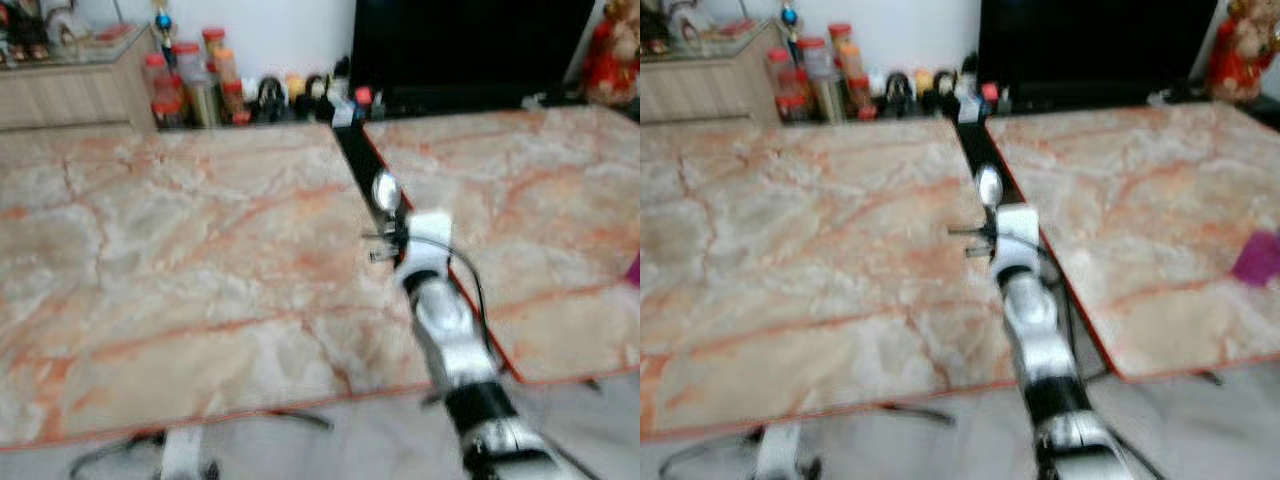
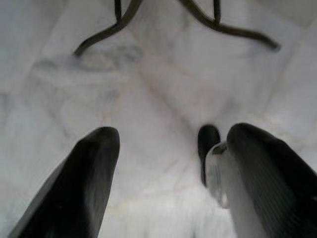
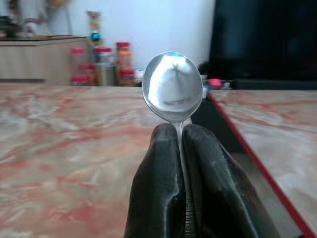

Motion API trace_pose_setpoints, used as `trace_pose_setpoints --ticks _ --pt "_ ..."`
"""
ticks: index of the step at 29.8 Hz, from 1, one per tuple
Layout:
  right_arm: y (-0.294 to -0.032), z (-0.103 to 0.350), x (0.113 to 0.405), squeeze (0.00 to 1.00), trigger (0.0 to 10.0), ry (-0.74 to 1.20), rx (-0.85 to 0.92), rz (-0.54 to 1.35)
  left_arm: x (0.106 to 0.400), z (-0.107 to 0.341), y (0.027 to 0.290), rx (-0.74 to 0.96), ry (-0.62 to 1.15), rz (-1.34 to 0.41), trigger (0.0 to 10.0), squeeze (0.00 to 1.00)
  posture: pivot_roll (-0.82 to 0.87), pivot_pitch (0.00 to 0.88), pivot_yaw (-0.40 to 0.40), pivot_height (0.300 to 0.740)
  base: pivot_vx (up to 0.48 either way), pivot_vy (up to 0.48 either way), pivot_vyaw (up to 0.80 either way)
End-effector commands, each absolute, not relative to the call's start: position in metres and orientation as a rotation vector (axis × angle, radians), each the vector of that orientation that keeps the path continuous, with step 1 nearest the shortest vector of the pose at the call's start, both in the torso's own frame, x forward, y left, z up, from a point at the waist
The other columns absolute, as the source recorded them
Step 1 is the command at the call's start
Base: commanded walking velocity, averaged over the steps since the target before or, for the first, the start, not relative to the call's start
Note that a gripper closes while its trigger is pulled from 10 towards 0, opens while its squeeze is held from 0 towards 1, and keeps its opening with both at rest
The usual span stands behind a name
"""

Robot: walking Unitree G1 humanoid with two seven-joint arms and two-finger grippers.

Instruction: Setting the table

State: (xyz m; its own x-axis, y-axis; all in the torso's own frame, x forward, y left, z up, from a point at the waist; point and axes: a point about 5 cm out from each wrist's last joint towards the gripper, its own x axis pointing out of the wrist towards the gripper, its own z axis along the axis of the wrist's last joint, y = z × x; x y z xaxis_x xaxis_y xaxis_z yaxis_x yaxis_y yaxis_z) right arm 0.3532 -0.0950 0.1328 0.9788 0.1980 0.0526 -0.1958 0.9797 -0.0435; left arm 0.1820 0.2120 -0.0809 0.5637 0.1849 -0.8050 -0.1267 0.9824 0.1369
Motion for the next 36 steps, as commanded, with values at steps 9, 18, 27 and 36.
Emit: trace_pose_setpoints --ticks 9,18,27,36 --pt "-0.1072 0.1429 0.3573 0.00 10.0 -0.075 -0.042 0.171 0.1812 -0.0828 0.2050 0.045 0.967 0.185 10.0 0.00 -0.06 0.000 0.005 0.740 0.000 -0.469 -0.15" --pt "-0.1009 0.1417 0.3542 0.00 10.0 -0.074 -0.058 0.200 0.1809 -0.0830 0.2050 0.047 0.970 0.186 10.0 0.00 -0.06 0.000 0.010 0.740 0.086 -0.433 0.00" --pt "-0.1002 0.1438 0.3526 0.00 10.0 -0.092 -0.079 0.207 0.1799 -0.0836 0.2047 0.046 0.974 0.186 10.0 0.00 -0.06 0.000 0.012 0.740 0.290 -0.380 0.00" --pt "-0.0989 0.1412 0.3503 0.00 10.0 -0.080 -0.083 0.212 0.1793 -0.0839 0.2039 0.045 0.975 0.184 10.0 0.00 -0.06 0.000 0.014 0.740 0.339 -0.336 0.09"
